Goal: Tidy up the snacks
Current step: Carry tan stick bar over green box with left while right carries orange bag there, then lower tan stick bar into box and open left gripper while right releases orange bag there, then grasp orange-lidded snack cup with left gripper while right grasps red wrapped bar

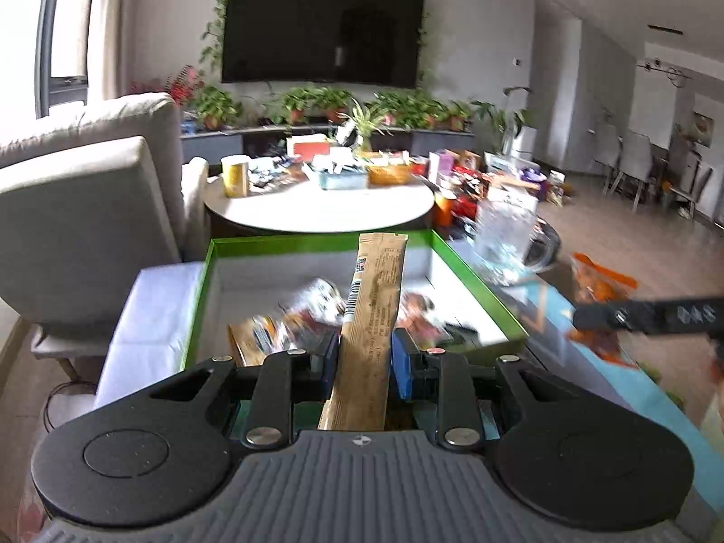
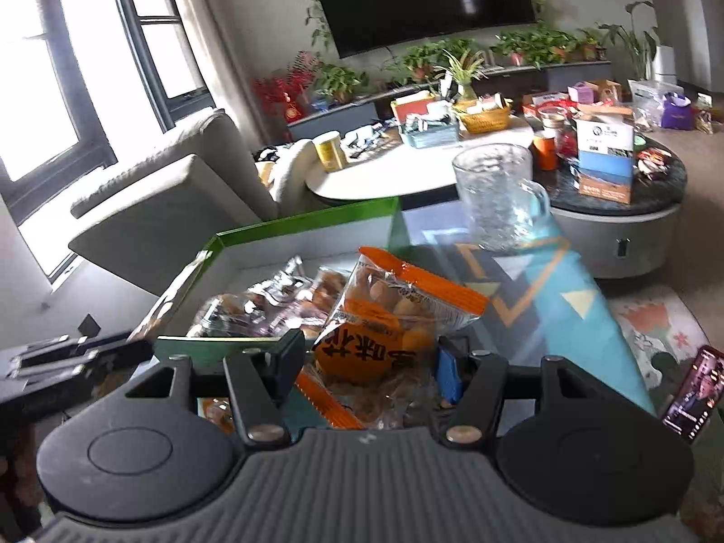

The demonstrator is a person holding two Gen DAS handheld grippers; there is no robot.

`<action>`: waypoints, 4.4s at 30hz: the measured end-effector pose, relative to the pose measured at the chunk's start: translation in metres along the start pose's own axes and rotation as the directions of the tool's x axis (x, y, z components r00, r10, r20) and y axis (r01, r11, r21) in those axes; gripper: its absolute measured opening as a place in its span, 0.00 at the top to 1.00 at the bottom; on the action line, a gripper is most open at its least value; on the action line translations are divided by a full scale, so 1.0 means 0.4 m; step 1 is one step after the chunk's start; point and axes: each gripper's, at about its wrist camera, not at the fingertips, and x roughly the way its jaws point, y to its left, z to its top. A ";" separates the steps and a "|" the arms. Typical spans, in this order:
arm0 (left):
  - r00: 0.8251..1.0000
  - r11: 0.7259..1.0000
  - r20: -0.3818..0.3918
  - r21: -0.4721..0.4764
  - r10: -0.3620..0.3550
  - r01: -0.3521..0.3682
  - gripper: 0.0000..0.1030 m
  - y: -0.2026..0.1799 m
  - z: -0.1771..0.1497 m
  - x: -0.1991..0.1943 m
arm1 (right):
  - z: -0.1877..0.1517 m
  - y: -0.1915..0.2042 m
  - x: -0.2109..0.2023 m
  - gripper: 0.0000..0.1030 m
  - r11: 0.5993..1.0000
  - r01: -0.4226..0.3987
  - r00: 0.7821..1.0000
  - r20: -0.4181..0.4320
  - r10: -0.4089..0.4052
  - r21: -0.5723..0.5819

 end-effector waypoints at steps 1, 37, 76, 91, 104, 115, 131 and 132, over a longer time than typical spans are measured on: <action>1.000 1.000 0.007 0.004 0.007 -0.007 0.77 0.002 0.010 0.010 | 0.003 0.003 0.000 0.40 1.000 -0.006 1.000 0.004 0.006 0.000; 0.994 0.992 -0.040 -0.069 0.099 -0.101 0.77 0.083 0.038 0.106 | -0.140 0.100 0.120 0.19 0.981 -0.116 0.973 -0.218 0.081 -0.154; 0.989 0.981 -0.033 -0.127 0.143 -0.146 0.73 0.132 0.062 0.181 | -0.018 0.106 0.065 0.64 0.985 -0.095 0.995 0.029 0.100 -0.147; 0.978 0.968 -0.002 -0.140 0.208 -0.206 0.54 0.151 0.014 0.104 | 0.024 0.110 0.116 0.64 0.986 -0.118 0.991 0.043 0.123 -0.117; 0.974 0.961 -0.079 -0.165 0.212 -0.222 0.54 0.147 -0.046 0.058 | 0.069 0.132 0.248 0.64 0.990 -0.129 0.991 -0.032 0.128 -0.050; 0.972 0.959 -0.113 -0.174 0.208 -0.225 0.54 0.144 -0.067 0.050 | 0.048 0.131 0.282 0.44 0.999 -0.034 0.998 -0.052 0.033 -0.007; 0.977 0.983 -0.174 -0.112 0.124 -0.145 0.53 0.064 -0.102 0.079 | 0.023 0.071 0.129 0.43 0.998 -0.055 0.998 -0.005 0.055 -0.033; 0.977 0.986 -0.182 -0.101 0.114 -0.134 0.53 0.052 -0.110 0.084 | 0.014 0.063 0.115 0.43 0.998 -0.052 0.999 0.005 0.052 -0.039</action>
